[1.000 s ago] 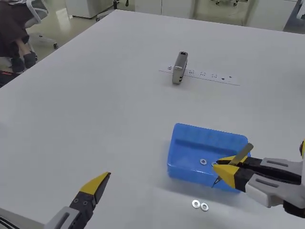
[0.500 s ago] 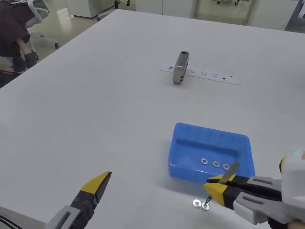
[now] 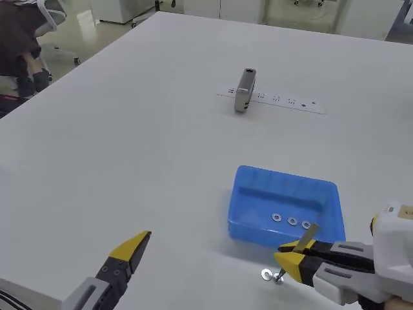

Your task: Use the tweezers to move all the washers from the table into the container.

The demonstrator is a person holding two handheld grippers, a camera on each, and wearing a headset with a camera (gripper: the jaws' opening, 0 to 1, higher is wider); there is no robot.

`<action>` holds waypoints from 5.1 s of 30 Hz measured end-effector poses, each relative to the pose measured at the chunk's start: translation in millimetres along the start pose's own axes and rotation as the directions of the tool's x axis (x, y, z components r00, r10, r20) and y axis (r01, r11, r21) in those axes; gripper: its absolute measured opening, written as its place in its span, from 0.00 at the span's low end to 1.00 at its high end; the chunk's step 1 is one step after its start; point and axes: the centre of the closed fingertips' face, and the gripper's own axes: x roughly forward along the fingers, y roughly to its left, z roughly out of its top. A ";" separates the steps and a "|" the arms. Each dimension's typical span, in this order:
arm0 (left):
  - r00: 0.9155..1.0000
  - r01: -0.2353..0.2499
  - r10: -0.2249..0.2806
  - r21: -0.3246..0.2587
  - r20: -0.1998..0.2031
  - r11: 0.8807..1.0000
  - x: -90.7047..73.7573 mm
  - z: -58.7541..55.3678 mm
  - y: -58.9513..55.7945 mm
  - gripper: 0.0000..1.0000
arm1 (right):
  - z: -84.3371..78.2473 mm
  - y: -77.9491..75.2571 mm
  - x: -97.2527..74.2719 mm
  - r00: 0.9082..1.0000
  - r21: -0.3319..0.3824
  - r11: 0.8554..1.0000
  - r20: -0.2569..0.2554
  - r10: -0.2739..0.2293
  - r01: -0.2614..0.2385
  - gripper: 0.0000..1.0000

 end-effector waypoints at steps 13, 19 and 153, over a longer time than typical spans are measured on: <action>1.000 0.000 0.000 -0.001 0.000 1.000 -0.1 0.5 -0.2 0.92 | -3.3 4.3 2.0 1.000 -0.014 1.000 0.013 -0.020 0.020 0.03; 1.000 0.001 -0.001 -0.001 -0.001 1.000 0.3 1.2 -0.4 0.92 | -3.0 6.5 2.9 0.999 -0.047 0.998 0.022 -0.035 0.036 0.03; 1.000 0.007 -0.007 -0.002 -0.002 1.000 0.6 1.7 -2.0 0.89 | 55.0 -72.1 44.8 0.990 0.142 0.988 0.118 -0.072 0.055 0.02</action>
